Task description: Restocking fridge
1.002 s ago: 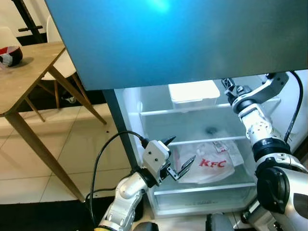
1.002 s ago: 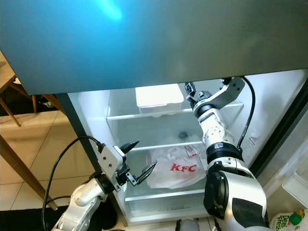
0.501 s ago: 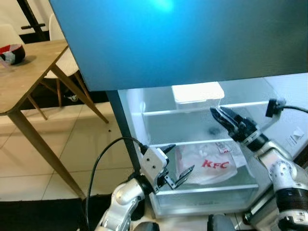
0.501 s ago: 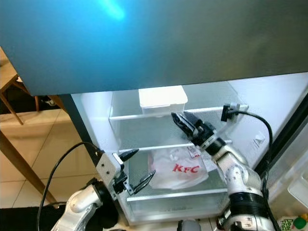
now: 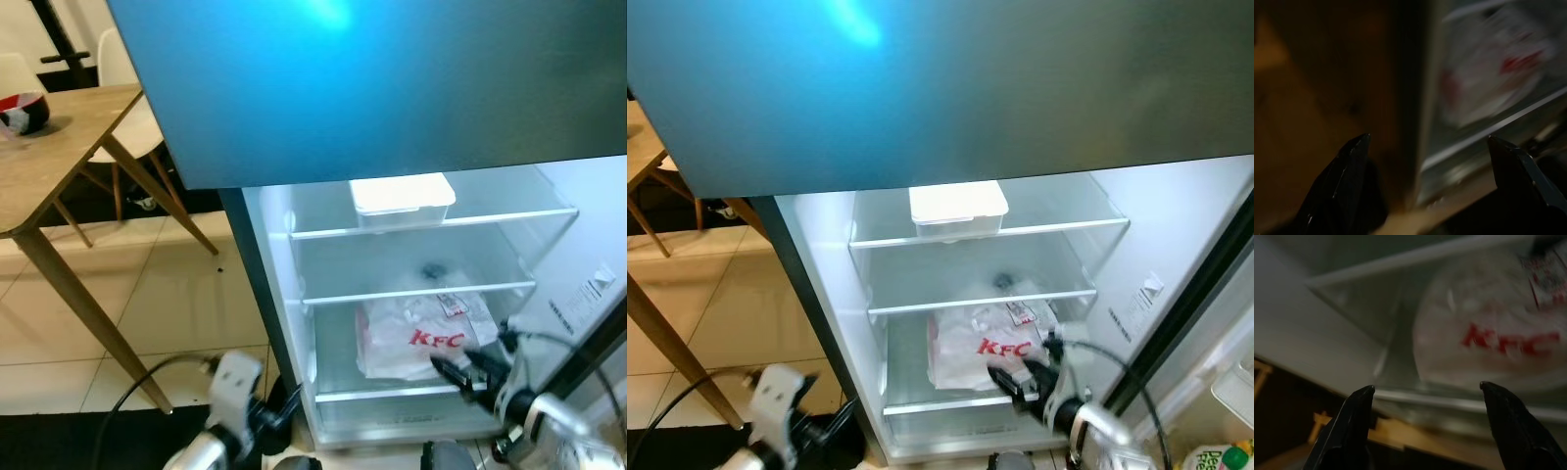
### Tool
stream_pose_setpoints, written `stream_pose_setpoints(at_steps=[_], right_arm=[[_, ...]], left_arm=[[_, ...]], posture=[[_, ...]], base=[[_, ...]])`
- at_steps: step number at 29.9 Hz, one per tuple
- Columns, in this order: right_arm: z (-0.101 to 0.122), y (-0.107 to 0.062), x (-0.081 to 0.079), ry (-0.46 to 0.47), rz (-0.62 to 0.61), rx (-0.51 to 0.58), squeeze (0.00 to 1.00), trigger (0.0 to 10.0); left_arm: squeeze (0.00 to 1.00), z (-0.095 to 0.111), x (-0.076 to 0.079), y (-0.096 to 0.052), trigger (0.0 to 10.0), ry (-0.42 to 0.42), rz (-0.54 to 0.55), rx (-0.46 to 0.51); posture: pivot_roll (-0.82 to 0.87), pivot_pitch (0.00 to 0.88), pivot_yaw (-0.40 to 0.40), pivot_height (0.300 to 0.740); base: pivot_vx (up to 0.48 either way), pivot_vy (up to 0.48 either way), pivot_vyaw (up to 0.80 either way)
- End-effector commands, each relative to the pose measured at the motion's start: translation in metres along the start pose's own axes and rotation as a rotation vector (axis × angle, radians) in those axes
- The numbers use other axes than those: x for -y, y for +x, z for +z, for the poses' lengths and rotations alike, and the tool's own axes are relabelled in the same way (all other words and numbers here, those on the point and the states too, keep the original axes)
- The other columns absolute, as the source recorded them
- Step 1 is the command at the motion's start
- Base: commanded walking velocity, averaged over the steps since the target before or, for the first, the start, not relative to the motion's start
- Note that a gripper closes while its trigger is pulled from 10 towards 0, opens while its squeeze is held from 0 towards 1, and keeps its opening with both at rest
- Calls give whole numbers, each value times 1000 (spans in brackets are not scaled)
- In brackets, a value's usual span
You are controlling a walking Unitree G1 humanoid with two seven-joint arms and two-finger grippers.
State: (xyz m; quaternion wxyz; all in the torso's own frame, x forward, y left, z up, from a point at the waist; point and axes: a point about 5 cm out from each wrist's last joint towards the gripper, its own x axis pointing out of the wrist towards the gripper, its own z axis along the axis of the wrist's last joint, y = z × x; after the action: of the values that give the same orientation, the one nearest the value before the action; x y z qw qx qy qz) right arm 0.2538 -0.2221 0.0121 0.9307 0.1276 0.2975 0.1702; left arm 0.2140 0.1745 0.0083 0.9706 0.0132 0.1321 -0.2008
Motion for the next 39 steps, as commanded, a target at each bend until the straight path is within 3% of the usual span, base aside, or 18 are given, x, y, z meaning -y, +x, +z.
stream_pose_setpoints(at_steps=[1, 2, 6, 10, 11, 18, 27, 39], right_arm=[[-25, 3, 0, -33, -90, -72, 0, 10000], [-25, 3, 0, -33, -90, -72, 0, 10000], [-57, 5, -3, -6, -207, -123, 0, 10000], [-66, 6, 1, -1, -301, -121, 0, 10000], [-76, 4, 5, 28, -402, -134, 0, 10000], [-89, 1, 8, 69, -521, -146, 0, 10000], [-94, 3, 4, 104, -526, -124, 0, 10000], [-101, 3, 3, 88, -541, -158, 0, 10000]], left_arm=[[0, -26, -11, -13, 10000, -37, 106, -127], [0, -26, -11, -13, 10000, -37, 106, -127], [0, -62, -22, -32, 10000, -171, 295, -289], [0, -75, -26, -40, 10000, -169, 347, -367], [0, -84, -28, -44, 10000, -191, 390, -427], [0, -92, -27, -38, 10000, -153, 350, -515], [0, -87, -22, -17, 10000, -117, 318, -525], [0, -89, -28, -22, 10000, -126, 329, -545]], posture=[[-50, 63, 34, 595], [-50, 63, 34, 595], [-51, 63, 33, 595], [-48, 62, 33, 595], [-41, 59, 28, 595], [-36, 56, 29, 595], [-37, 56, 31, 600], [-37, 55, 37, 640]], base=[[0, 0, 0], [0, 0, 0], [0, 0, 0], [0, 0, 0], [0, 0, 0], [0, 0, 0], [0, 0, 0], [0, 0, 0]])
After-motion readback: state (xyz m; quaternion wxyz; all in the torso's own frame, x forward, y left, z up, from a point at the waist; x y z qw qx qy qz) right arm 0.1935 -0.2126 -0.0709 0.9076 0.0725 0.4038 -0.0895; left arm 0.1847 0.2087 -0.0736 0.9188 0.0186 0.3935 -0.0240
